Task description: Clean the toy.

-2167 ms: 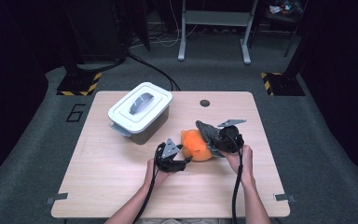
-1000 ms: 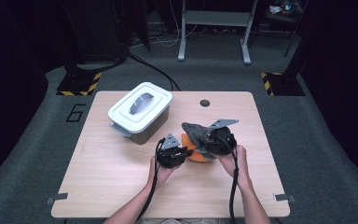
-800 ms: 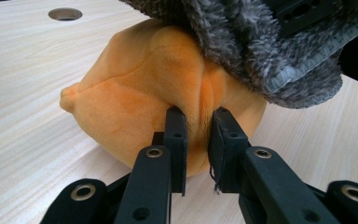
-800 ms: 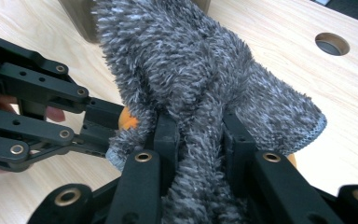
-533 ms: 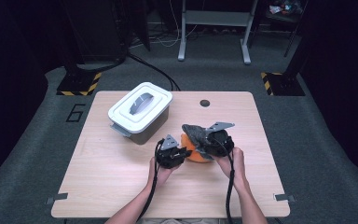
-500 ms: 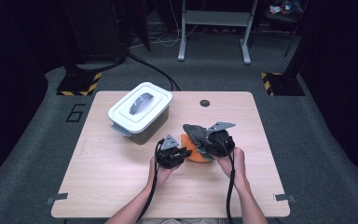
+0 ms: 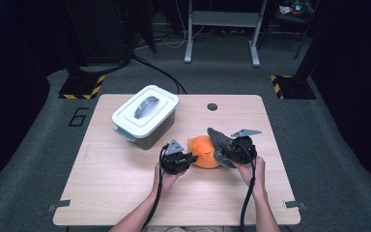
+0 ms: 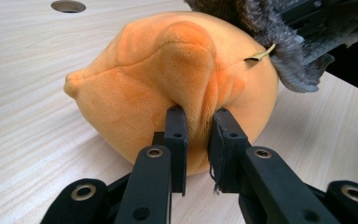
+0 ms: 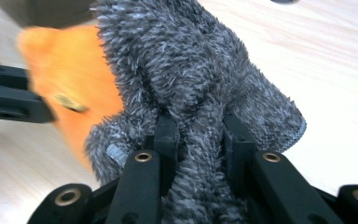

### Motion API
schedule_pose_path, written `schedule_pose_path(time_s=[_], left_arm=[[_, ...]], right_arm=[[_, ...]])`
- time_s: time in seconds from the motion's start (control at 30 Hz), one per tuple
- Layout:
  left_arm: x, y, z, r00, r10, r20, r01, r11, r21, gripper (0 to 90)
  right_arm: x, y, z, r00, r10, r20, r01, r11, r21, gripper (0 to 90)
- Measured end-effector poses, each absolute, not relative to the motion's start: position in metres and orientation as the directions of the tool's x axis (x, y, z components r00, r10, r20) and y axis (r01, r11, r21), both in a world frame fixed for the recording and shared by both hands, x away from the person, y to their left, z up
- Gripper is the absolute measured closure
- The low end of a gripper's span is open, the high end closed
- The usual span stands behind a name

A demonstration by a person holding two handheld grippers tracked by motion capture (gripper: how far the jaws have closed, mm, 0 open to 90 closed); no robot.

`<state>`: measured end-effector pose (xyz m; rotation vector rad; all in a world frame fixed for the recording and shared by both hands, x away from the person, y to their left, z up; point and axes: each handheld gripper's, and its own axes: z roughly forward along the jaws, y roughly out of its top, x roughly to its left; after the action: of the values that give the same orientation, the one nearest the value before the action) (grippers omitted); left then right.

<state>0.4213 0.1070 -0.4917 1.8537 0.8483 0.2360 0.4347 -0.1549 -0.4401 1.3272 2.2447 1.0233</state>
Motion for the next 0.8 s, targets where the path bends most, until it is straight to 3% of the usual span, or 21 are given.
schedule_pose_path(time_s=[0.33,0.47,0.8], left_arm=[[0.422,0.110,-0.495,0.731,0.645,-0.224,0.448,-0.206,0.870,78.5],[0.423,0.112,-0.496,0.733,0.641,-0.226,0.447,-0.206,0.870,78.4],[0.425,0.112,-0.492,0.732,0.644,-0.223,0.455,-0.218,0.864,78.4]], right_arm=[[0.456,-0.178,-0.483,-0.398,0.907,0.137,0.734,0.226,0.640,71.3],[0.465,-0.180,-0.502,-0.398,0.905,0.151,0.759,0.232,0.608,71.4],[0.453,-0.183,-0.473,-0.378,0.922,0.088,0.722,0.233,0.651,71.8]])
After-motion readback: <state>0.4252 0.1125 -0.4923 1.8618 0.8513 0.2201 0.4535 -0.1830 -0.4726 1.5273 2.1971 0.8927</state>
